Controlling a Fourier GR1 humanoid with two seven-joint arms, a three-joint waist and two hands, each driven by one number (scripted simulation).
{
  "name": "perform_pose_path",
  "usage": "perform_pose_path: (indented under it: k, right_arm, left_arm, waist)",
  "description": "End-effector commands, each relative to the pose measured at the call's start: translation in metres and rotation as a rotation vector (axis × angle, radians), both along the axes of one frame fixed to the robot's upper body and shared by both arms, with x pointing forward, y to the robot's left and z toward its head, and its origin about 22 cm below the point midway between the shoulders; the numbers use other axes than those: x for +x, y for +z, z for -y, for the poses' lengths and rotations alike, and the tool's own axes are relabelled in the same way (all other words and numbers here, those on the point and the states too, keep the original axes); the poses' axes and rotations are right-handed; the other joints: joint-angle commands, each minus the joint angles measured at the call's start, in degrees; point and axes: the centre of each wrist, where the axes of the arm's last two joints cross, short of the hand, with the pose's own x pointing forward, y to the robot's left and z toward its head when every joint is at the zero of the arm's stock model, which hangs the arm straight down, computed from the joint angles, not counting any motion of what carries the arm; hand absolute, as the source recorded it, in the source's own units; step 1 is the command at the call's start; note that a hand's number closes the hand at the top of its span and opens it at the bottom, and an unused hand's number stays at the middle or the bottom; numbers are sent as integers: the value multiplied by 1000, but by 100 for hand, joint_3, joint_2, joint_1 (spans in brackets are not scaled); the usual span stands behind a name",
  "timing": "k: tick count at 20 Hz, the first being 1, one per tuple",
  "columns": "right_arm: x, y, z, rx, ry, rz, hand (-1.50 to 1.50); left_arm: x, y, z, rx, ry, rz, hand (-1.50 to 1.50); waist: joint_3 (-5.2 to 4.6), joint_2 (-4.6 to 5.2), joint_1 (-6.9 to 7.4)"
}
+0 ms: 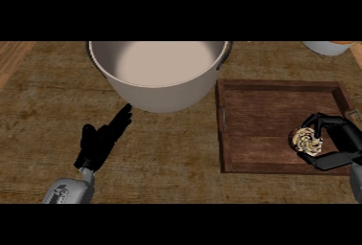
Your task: Pick the cupcake from the tray and place it in the pot
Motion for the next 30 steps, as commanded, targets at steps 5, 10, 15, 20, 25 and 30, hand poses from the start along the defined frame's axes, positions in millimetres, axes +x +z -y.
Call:
perform_pose_path:
  k: [5, 10, 15, 20, 25, 30]
  right_arm:
    - [85, 26, -44, -22, 187, 121, 150]
    - [110, 55, -41, -113, 193, 214, 150]
    - [128, 73, -71, -226, 217, 328, 150]
    - [152, 122, -96, -285, 182, 376, 150]
    - [165, 161, -131, -379, 190, 385, 150]
    - [172, 192, -195, -446, 230, 374, 150]
  left_arm:
    - [7, 3, -3, -8, 7, -15, 0]
    - [-7, -9, 0, -15, 16, -28, 0]
    - [-6, -15, -11, 3, 45, -30, 0]
    - [-17, -22, -16, -5, 56, -36, 0]
    - [-4, -4, -22, 8, 70, -38, 0]
    - [-20, -13, -10, 11, 55, -21, 0]
  waist:
    - [99, 50, -16]
    - [88, 14, -139]
    - [79, -19, -251]
    - [74, -46, -296]
    - [75, -53, -316]
    - [73, -62, -295]
